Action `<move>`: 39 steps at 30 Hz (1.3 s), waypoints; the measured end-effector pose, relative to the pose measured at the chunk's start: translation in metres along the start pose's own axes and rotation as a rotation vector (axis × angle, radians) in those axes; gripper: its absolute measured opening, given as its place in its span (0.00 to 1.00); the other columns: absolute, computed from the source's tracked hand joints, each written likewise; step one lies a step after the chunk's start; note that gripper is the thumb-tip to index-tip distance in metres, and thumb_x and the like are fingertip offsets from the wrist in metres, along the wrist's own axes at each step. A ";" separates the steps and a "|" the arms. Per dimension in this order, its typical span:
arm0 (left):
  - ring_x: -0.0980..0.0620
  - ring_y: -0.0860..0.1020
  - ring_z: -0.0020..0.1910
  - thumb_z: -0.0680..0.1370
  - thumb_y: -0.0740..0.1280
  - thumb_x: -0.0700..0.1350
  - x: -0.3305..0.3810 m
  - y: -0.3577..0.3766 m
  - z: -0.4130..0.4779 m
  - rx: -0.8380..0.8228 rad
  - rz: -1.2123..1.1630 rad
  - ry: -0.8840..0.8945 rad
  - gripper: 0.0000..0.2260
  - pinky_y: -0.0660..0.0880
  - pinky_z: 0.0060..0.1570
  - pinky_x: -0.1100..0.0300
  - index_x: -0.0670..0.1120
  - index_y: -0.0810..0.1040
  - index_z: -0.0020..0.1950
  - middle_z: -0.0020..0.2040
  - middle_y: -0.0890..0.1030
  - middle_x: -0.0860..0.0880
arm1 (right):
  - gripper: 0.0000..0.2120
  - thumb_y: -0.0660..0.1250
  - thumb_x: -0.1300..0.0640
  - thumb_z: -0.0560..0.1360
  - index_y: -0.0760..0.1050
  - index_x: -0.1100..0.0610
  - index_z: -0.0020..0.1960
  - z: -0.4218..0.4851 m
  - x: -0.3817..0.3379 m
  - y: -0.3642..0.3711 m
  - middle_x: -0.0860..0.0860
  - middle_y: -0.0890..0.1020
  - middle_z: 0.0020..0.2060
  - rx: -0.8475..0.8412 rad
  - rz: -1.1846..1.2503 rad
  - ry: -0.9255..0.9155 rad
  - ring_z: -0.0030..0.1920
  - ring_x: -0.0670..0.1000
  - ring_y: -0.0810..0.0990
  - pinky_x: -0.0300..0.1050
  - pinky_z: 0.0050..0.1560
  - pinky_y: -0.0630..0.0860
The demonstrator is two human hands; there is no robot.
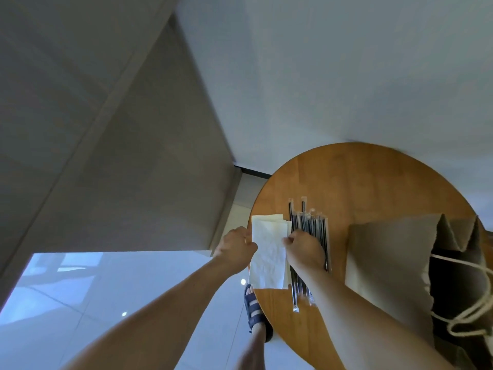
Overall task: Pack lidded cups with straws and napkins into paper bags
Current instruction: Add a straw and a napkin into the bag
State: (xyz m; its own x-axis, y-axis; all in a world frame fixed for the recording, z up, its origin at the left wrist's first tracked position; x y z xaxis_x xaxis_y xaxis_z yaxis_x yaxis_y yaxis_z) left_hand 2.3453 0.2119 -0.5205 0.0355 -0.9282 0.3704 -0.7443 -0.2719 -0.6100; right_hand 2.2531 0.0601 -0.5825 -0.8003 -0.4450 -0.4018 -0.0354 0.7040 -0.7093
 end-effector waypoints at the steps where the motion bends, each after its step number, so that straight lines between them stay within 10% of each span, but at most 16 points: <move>1: 0.52 0.75 0.49 0.79 0.62 0.46 0.000 0.000 -0.001 -0.002 0.002 0.000 0.14 0.73 0.44 0.61 0.47 0.75 0.64 0.60 0.79 0.49 | 0.10 0.62 0.50 0.80 0.78 0.52 0.44 -0.001 0.001 -0.001 0.47 0.80 0.33 0.007 0.004 -0.007 0.34 0.48 0.80 0.40 0.30 0.71; 16: 0.58 0.74 0.44 0.78 0.64 0.47 -0.012 0.009 -0.001 0.001 -0.042 -0.027 0.17 0.65 0.32 0.70 0.49 0.73 0.68 0.62 0.78 0.51 | 0.10 0.62 0.51 0.80 0.75 0.51 0.42 0.008 -0.008 0.001 0.47 0.78 0.31 0.066 0.040 -0.057 0.32 0.49 0.78 0.41 0.30 0.69; 29: 0.53 0.75 0.58 0.79 0.63 0.47 -0.011 0.003 -0.005 -0.003 -0.037 -0.016 0.19 0.69 0.46 0.63 0.49 0.72 0.69 0.67 0.76 0.51 | 0.13 0.60 0.48 0.82 0.76 0.55 0.45 0.008 -0.006 0.001 0.49 0.80 0.34 0.110 -0.104 -0.099 0.35 0.50 0.80 0.42 0.31 0.74; 39: 0.52 0.74 0.56 0.78 0.66 0.46 -0.008 0.003 -0.007 0.005 -0.231 -0.050 0.19 0.71 0.49 0.62 0.48 0.71 0.69 0.65 0.76 0.51 | 0.08 0.71 0.64 0.71 0.73 0.58 0.36 -0.017 -0.010 0.002 0.45 0.78 0.34 0.023 0.648 -0.148 0.36 0.44 0.77 0.37 0.33 0.72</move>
State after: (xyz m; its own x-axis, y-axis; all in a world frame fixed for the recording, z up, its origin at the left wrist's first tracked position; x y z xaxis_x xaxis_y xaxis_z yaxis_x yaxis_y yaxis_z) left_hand 2.3382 0.2205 -0.5202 0.2379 -0.8526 0.4652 -0.7093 -0.4797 -0.5164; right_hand 2.2503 0.0753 -0.5699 -0.5649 -0.0079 -0.8251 0.4393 0.8436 -0.3088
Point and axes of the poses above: each hand's wrist, its own z-axis towards the middle knuckle, its own y-axis out of the palm, x = y × z, the point moved 3 cm from there along z, towards the middle knuckle
